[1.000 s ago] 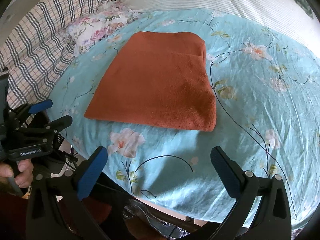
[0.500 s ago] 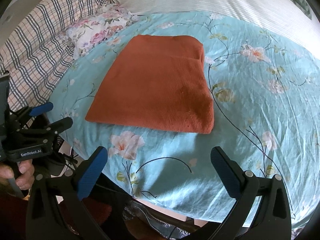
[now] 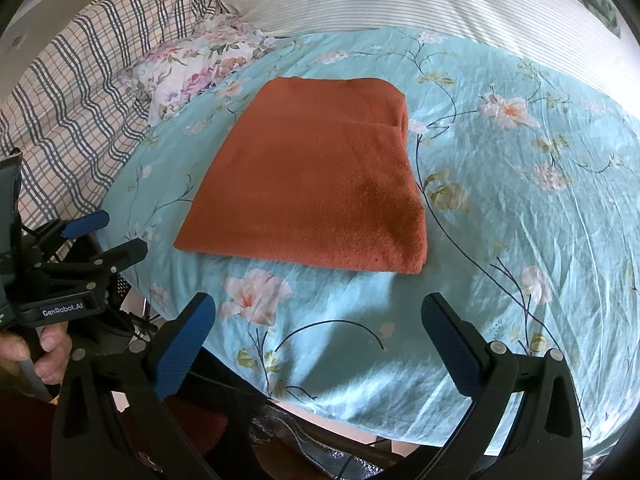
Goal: Fold small clothes
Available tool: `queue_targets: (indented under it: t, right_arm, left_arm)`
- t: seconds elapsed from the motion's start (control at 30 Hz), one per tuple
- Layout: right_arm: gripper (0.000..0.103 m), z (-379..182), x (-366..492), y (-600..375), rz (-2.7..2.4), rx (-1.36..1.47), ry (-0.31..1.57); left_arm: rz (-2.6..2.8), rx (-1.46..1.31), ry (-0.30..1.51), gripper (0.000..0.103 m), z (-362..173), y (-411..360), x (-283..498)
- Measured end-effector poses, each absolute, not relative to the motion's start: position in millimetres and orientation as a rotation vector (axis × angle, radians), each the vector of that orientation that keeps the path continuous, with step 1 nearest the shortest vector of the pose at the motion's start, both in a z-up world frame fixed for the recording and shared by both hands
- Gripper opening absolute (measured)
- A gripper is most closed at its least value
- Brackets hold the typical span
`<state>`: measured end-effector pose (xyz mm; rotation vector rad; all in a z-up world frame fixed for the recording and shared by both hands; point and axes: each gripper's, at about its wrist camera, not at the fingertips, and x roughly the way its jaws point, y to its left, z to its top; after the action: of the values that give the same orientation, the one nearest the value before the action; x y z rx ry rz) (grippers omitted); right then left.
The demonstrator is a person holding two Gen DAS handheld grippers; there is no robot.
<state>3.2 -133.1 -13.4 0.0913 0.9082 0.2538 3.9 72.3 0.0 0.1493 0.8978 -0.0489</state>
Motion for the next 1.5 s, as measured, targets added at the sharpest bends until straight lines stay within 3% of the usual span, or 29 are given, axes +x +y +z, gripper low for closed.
queue_targets:
  t: [1.5]
  right_arm:
    - [0.103, -14.6, 1.1, -127.6, 0.252, 0.090, 0.913]
  left_arm:
    - [-0.047, 0.149, 0.893, 0.091, 1.7, 68.7, 1.8]
